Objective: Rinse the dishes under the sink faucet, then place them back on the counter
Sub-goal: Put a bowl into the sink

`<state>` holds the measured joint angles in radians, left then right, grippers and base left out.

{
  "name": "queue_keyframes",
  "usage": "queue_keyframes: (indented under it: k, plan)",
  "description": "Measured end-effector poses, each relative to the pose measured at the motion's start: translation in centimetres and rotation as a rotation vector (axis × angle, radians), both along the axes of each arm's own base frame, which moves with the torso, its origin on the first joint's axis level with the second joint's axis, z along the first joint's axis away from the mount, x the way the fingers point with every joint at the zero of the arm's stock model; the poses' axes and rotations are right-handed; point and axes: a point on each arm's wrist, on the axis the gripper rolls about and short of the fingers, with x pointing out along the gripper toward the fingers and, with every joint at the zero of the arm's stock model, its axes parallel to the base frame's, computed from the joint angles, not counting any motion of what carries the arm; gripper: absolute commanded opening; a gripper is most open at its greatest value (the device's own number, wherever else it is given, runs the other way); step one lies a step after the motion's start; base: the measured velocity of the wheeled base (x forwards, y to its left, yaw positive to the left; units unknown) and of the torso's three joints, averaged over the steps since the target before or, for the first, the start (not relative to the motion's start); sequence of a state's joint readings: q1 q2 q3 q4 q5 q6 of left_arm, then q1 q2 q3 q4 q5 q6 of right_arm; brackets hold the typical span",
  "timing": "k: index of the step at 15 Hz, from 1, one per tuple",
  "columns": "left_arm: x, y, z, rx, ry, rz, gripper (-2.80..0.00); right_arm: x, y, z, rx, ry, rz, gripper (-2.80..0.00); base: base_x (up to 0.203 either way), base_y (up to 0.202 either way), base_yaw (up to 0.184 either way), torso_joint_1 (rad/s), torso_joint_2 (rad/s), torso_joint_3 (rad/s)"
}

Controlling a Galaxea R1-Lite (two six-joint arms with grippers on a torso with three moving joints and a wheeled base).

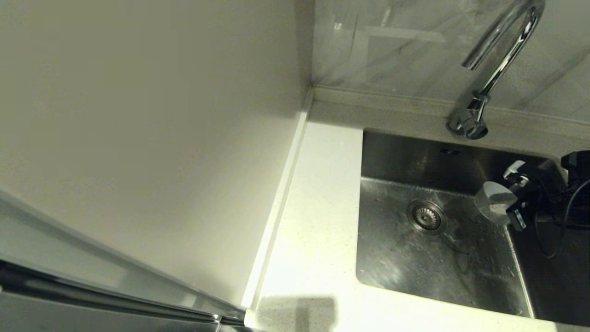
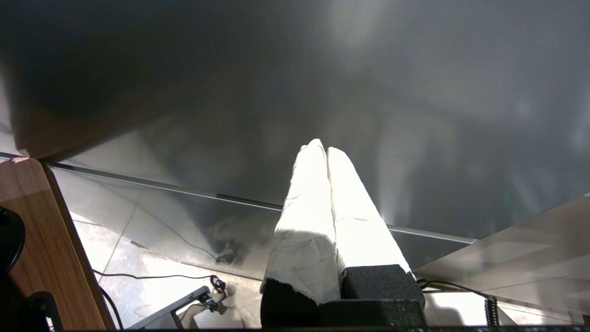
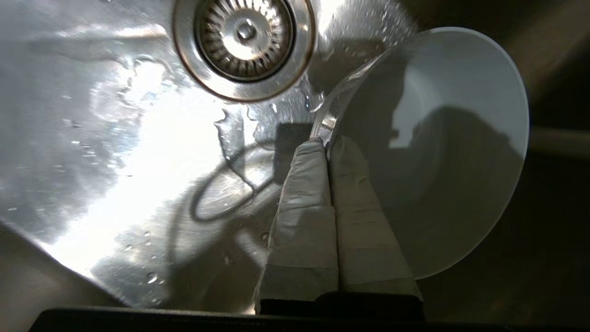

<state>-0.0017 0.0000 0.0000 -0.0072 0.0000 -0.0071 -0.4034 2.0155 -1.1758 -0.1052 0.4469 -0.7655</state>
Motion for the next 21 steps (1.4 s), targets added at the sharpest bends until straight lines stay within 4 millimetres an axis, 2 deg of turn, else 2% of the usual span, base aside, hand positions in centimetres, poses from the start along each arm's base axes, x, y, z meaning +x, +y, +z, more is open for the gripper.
queue_keyframes:
  k: [6, 12, 13, 17, 21]
  plan:
    - [0.0, 0.0, 0.0, 0.000, 0.000, 0.000, -2.80, 3.9, -1.5, -3.3, -0.040, -0.032, -0.026, -2.80, 0.000, 0.000, 0.000, 0.000, 0.00, 0.000]
    - [0.0, 0.0, 0.0, 0.000, 0.000, 0.000, -2.80, 6.3, -2.3, -5.6, -0.097, -0.049, -0.076, -2.80, 0.000, 0.000, 0.000, 0.000, 0.00, 0.000]
    - [0.0, 0.0, 0.0, -0.001, 0.000, 0.000, -2.80, 6.5, -2.3, -6.0, -0.102, -0.050, -0.081, 0.00, 0.000, 0.000, 0.000, 0.000, 0.00, 0.000]
    - [0.0, 0.0, 0.0, 0.000, 0.000, 0.000, -2.80, 6.9, -2.3, -6.9, -0.069, -0.030, -0.111, 0.00, 0.000, 0.000, 0.000, 0.000, 0.00, 0.000]
    - [0.0, 0.0, 0.0, 0.000, 0.000, 0.000, -2.80, 7.0, -2.1, -6.0, -0.045, -0.051, -0.129, 0.00, 0.000, 0.000, 0.000, 0.000, 0.00, 0.000]
